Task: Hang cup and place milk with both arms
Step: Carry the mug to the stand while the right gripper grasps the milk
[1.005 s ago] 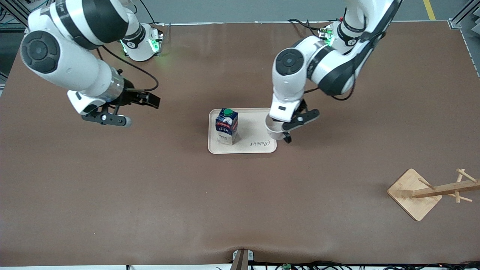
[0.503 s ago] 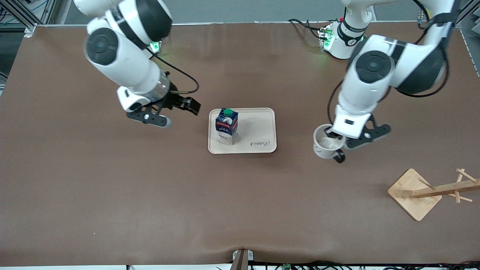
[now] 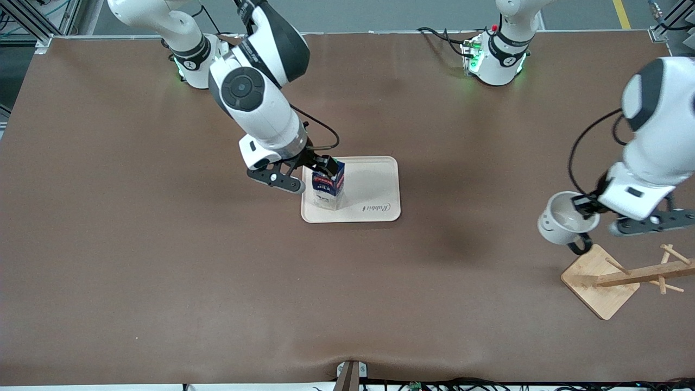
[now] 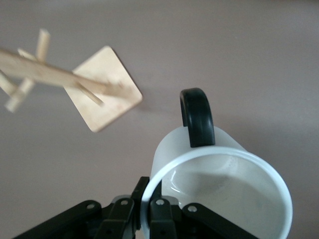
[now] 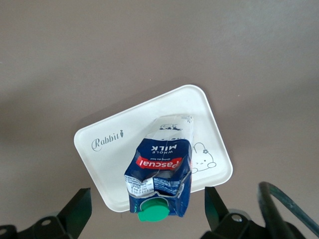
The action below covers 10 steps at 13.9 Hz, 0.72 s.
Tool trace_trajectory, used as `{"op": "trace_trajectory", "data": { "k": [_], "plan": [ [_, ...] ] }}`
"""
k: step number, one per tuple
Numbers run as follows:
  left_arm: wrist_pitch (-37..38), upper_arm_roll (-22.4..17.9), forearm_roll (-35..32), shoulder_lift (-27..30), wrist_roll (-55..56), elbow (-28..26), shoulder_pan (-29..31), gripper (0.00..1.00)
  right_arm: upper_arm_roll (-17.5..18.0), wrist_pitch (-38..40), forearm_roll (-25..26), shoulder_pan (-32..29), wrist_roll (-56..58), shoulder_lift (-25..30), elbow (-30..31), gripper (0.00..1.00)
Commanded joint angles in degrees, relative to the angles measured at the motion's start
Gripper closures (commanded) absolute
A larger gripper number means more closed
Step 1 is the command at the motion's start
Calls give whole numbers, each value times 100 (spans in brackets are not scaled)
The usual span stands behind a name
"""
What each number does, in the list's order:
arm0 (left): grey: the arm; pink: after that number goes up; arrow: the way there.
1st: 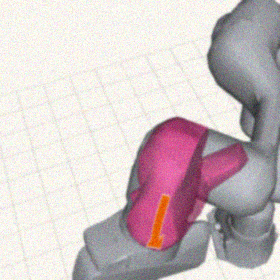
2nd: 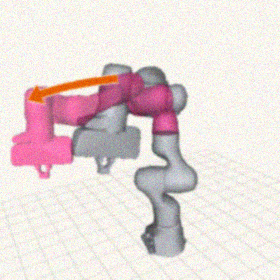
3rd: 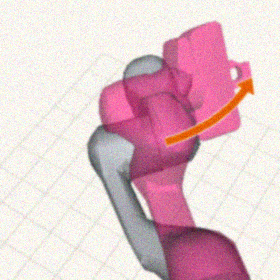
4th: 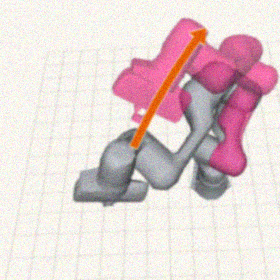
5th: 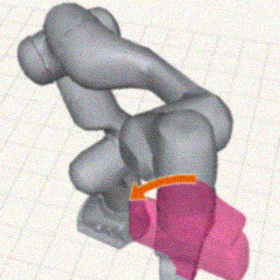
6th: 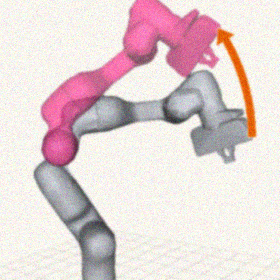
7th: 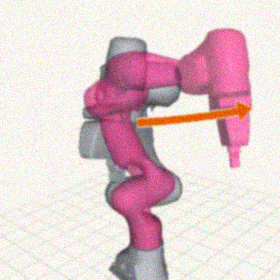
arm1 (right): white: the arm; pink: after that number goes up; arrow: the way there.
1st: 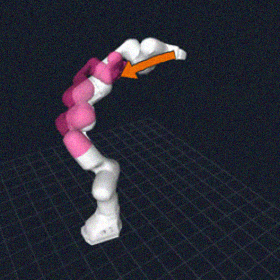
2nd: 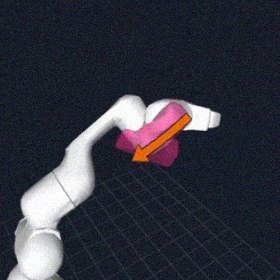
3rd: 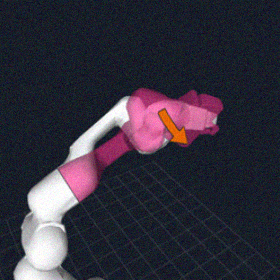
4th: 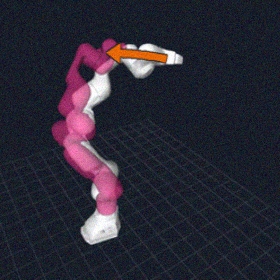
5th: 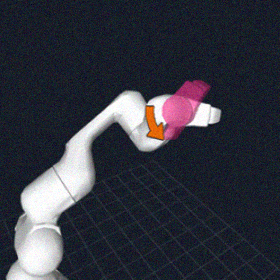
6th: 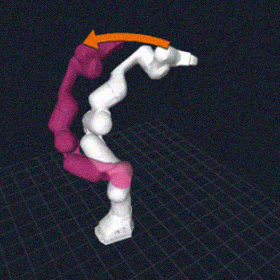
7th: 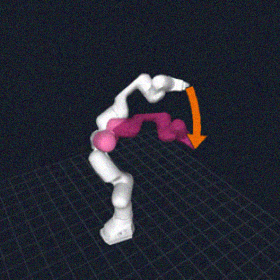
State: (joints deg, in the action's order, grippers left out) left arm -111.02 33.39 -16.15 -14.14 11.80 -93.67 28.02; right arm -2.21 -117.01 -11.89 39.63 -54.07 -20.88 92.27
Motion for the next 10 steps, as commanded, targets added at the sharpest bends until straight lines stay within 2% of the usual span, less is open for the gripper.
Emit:
{"op": "trace_trajectory", "data": {
  "k": [1, 4, 6, 10],
  "plan": [
    [72, 54, 86, -361, -966, 490, 307, 100, -69, -24, 431, 185, -315, -179, -86, 0],
    [37, 54, 68, -396, -1530, 525, 537, 100, -69, 11, 495, 290, -332, -258, -25, 0],
    [37, 54, 51, -641, -1794, 910, 686, 100, -61, -6, 495, 334, -516, -329, -33, 0],
    [63, 54, 77, -625, -2208, 947, 950, 100, -69, -24, 521, 493, -596, -487, -25, 0]
  ]
}}
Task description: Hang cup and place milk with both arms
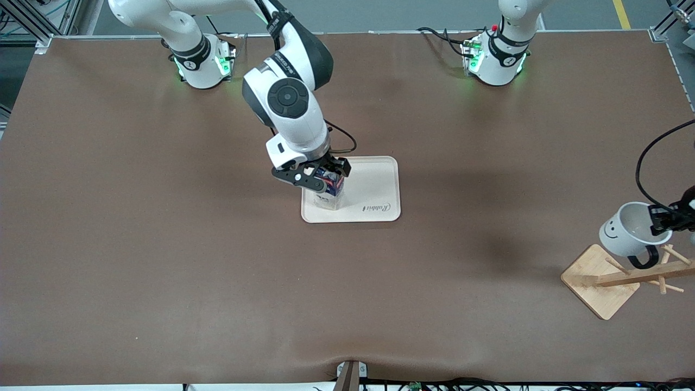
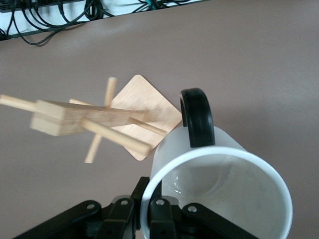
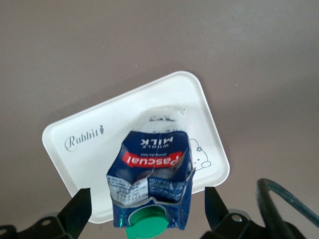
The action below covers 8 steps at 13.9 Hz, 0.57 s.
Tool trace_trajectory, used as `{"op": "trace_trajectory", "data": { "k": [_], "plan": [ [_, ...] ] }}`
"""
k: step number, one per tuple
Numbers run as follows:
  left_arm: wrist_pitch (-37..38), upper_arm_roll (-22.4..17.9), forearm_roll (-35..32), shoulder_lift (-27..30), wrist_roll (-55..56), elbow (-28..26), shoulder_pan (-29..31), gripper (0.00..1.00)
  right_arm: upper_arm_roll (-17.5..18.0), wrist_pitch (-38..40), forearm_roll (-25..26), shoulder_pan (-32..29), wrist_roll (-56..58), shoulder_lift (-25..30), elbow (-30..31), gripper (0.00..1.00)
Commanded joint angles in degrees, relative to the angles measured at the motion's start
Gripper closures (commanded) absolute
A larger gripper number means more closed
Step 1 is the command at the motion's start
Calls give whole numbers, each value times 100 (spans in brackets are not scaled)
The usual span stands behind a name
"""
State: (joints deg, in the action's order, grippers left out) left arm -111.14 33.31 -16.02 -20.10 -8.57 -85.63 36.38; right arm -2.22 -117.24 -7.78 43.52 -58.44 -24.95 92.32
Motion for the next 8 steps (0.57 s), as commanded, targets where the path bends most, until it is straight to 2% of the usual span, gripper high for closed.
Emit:
{"op": "trace_trajectory", "data": {
  "k": [1, 3, 4, 7, 8],
  "plan": [
    [110, 70, 82, -12, -189, 135, 176, 100, -68, 0, 110, 96, -167, -132, -22, 0],
    [145, 79, 91, -3, -303, 134, 238, 100, -77, -44, 179, 131, -167, -273, -21, 0],
    [145, 79, 195, -3, -303, 117, 273, 100, -68, -18, 284, 122, -167, -300, -21, 10],
    [268, 70, 345, -3, -312, 117, 325, 100, -68, 0, 338, 105, -202, -353, -39, 96],
    [277, 70, 345, -3, -321, 117, 378, 100, -68, 26, 329, 78, -377, -353, -83, 100]
  ]
}}
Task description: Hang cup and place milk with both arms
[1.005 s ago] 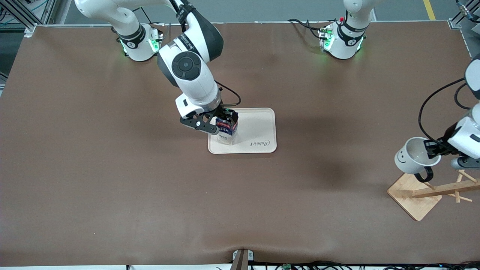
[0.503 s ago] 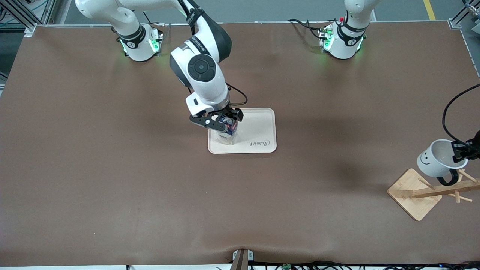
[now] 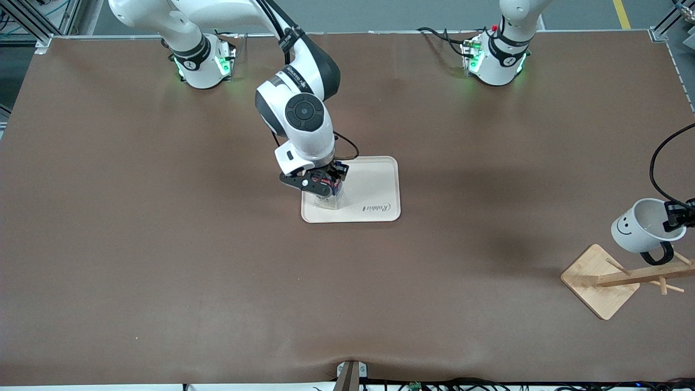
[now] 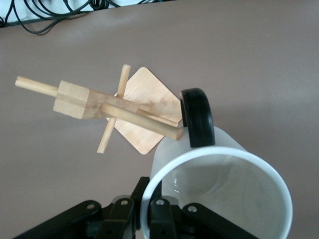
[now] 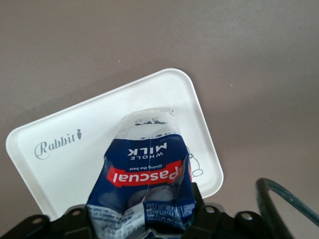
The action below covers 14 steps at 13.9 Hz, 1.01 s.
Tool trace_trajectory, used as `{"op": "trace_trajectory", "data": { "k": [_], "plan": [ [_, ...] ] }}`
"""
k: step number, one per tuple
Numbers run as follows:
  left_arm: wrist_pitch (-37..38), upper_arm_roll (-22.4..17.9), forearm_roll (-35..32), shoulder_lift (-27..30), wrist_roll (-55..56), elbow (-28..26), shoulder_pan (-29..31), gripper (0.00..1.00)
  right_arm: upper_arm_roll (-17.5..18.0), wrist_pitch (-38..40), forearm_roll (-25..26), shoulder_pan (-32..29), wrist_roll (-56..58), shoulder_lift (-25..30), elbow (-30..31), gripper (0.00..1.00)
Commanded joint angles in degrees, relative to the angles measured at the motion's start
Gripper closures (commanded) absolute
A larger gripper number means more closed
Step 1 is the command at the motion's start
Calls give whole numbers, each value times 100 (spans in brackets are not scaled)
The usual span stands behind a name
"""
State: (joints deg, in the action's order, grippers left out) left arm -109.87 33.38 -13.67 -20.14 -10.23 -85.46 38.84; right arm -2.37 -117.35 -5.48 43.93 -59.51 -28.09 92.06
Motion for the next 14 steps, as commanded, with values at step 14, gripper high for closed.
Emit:
{"op": "trace_trajectory", "data": {
  "k": [14],
  "plan": [
    [124, 63, 392, -253, -550, 56, 476, 100, -62, 1575, -120, -1456, 1668, 883, -313, 100]
  ]
}}
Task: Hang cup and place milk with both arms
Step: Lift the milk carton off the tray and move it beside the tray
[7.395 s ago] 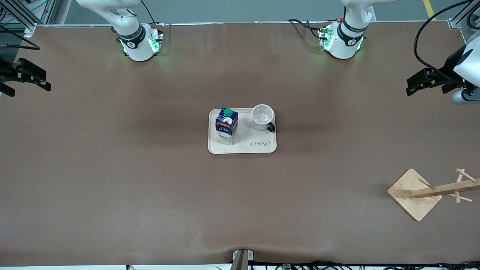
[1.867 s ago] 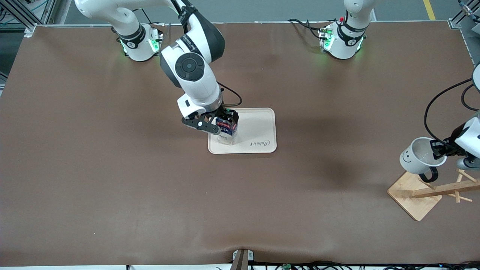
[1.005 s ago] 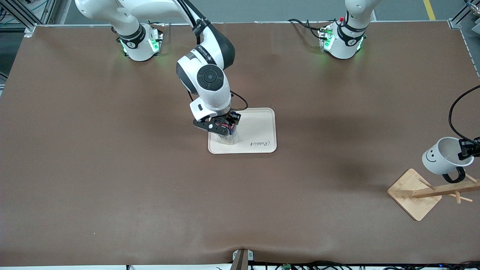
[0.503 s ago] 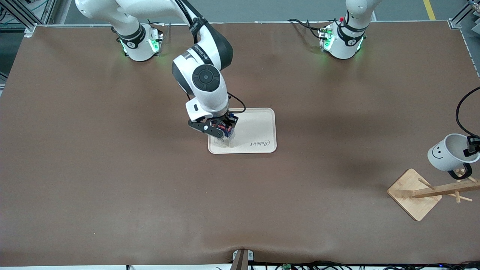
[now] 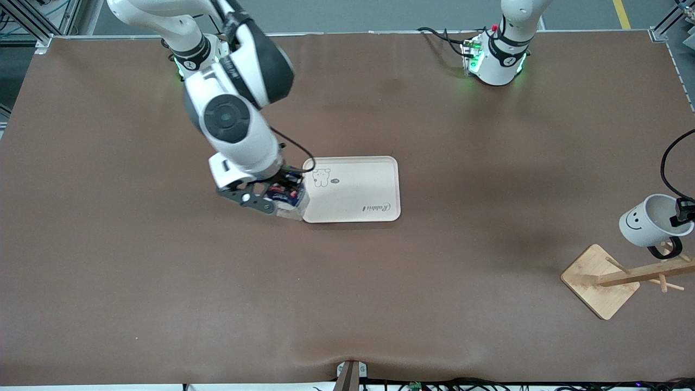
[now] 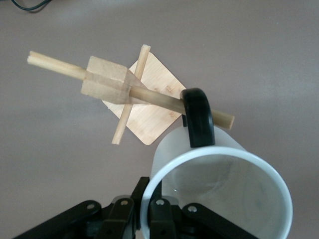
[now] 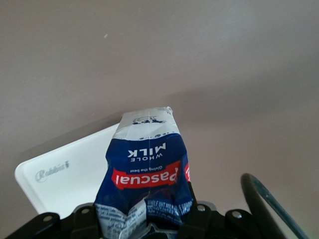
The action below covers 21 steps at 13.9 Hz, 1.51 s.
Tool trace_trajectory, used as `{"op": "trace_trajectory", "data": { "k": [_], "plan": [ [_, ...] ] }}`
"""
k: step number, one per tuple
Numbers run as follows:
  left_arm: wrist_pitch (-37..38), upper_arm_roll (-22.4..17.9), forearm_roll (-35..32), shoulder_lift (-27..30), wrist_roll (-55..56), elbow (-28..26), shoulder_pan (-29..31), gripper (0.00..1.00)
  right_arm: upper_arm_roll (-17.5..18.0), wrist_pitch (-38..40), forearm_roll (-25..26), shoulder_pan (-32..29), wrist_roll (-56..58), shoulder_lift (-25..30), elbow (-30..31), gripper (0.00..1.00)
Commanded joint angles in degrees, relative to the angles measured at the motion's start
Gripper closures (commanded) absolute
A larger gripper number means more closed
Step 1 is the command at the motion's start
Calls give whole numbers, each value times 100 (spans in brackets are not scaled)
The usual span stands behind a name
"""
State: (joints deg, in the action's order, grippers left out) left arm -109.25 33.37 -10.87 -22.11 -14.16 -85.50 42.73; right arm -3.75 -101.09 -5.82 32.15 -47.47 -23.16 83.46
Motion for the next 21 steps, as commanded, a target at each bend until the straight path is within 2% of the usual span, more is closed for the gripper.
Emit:
{"op": "trace_trajectory", "data": {
  "k": [1, 2, 3, 4, 5, 9, 14, 16, 19, 21],
  "plan": [
    [53, 64, 111, -65, -157, 59, 87, 100, 67, -95, -86, -427, 788, 505, 775, 100],
    [52, 56, 111, -65, -148, 59, 78, 100, 67, -95, -86, -629, 1052, 575, 916, 100],
    [52, 55, 102, -65, -148, 59, 69, 80, 67, -87, -86, -814, 1386, 637, 1013, 100],
    [52, 55, 94, -74, -148, 59, 69, 50, 59, -43, -68, -894, 1659, 655, 1049, 100],
    [52, 55, 94, -65, -148, 59, 69, 1, 50, -43, -42, -1095, 1844, 646, 1136, 100],
    [123, 99, 111, 23, 53, 51, 34, 0, 50, -43, 11, -1842, 3109, 664, 1357, 100],
    [868, 485, 111, 409, 738, 77, 34, 0, 41, -122, 406, -2739, 4507, 603, 1532, 100],
    [1132, 635, 111, 567, 1046, 77, 34, 0, 41, -174, 511, -2967, 4754, 594, 1577, 100],
    [1475, 811, 111, 848, 1293, 94, 34, 0, 32, -762, 958, -3144, 4799, 594, 2024, 100],
    [1494, 916, 102, 980, 1302, 112, 34, 0, 32, -737, 1092, -3320, 4799, 594, 2042, 100]
  ]
}}
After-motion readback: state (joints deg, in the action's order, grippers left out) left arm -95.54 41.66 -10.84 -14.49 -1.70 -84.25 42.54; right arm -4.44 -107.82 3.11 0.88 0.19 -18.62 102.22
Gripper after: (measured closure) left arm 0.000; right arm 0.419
